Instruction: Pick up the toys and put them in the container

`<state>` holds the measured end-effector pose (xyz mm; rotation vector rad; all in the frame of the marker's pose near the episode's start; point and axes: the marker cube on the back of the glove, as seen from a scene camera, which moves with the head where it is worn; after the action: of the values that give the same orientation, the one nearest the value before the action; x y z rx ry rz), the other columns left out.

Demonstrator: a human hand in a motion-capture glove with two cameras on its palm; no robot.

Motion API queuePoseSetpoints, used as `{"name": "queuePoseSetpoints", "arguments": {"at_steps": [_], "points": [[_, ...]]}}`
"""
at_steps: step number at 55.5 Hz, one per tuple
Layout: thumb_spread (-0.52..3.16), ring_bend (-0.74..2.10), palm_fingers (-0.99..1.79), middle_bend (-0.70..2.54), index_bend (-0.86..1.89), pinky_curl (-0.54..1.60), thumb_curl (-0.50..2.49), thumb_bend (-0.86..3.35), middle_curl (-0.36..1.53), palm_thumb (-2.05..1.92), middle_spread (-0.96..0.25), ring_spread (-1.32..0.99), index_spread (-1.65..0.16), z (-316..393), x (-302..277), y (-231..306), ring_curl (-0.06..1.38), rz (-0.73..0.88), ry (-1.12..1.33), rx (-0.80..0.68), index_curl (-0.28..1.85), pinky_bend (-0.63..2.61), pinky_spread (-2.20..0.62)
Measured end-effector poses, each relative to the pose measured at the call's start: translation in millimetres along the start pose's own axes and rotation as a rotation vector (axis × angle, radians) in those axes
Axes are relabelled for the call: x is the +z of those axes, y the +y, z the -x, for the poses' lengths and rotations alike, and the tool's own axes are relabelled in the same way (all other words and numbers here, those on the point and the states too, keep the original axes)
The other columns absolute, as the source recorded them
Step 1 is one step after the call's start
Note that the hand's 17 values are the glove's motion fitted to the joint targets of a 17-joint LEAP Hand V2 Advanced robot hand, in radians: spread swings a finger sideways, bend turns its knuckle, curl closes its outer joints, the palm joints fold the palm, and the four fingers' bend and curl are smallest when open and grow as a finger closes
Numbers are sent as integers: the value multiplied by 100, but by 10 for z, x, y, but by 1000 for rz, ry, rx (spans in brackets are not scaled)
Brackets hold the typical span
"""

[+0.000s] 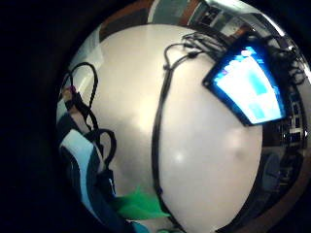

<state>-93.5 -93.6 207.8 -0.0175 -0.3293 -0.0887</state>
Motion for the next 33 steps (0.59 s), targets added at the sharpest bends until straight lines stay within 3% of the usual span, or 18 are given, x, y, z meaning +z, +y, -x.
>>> {"name": "queuePoseSetpoints", "arguments": {"at_steps": [19, 33], "points": [[109, 151, 113, 106, 22, 55, 61, 9, 70, 68, -16, -25, -16, 898, -1702, 15, 53, -189, 17, -132, 25, 122, -39], [103, 151, 111, 108, 20, 58, 65, 2, 72, 66, -15, -25, -17, 1841, -2014, -58, 53, -174, -151, -254, 30, 120, -40]]}}
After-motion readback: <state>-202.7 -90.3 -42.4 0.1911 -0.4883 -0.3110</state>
